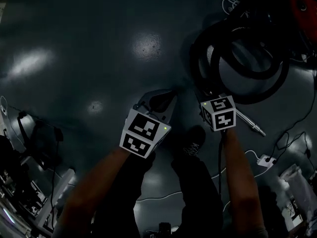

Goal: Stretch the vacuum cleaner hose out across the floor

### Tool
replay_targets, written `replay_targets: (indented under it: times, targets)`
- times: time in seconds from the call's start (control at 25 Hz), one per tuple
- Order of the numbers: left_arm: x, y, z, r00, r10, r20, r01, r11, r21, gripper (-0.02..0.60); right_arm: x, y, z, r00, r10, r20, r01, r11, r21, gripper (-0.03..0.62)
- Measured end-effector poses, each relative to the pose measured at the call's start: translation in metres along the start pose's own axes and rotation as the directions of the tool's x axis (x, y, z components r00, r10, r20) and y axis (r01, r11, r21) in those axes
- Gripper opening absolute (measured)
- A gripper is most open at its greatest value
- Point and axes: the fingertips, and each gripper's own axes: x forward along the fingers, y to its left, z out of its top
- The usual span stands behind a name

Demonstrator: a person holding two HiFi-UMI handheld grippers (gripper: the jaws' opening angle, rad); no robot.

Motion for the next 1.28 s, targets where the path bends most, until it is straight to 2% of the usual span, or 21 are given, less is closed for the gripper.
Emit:
replay_targets:
  times: [0.16,0.36,0.6,0.84,1.12,1.28]
  targets:
    - [0.025,0.026,-0.012,1.000,0.005,-0.014,-0.005,1.000,0.012,0.008,0.053,-0.020,-0.009,0.999,-0.034,-0.025,0.035,0.999,0.013,0.181]
    - [0.045,0.056,-0.022,1.000,-0.002,-0.029,0.003,1.000,0.020,0.008,0.105,-0.045,-0.027,0.995,-0.068,-0.073,0.070,0.997,0.022,0.190]
    - [0.044,0.062,-0.029,0.998,-0.017,-0.061,0.017,1.000,-0.009,0.008,0.124,-0.050,-0.029,0.988,-0.036,-0.153,0.040,0.999,0.018,0.186]
    - [0.016,0.037,-0.009,0.997,-0.031,-0.073,0.029,0.999,-0.025,0.008,0.067,-0.020,-0.005,0.987,0.022,-0.156,-0.015,0.999,0.049,0.176]
    - [-0.029,-0.023,0.037,0.991,-0.082,-0.102,0.084,0.996,0.020,0.008,-0.056,0.025,0.036,0.987,0.104,-0.121,-0.100,0.994,0.034,0.175]
    - [-0.053,-0.057,0.075,0.994,-0.080,-0.073,0.080,0.997,0.001,0.008,-0.132,0.046,0.062,0.989,0.117,-0.090,-0.116,0.993,0.010,0.175]
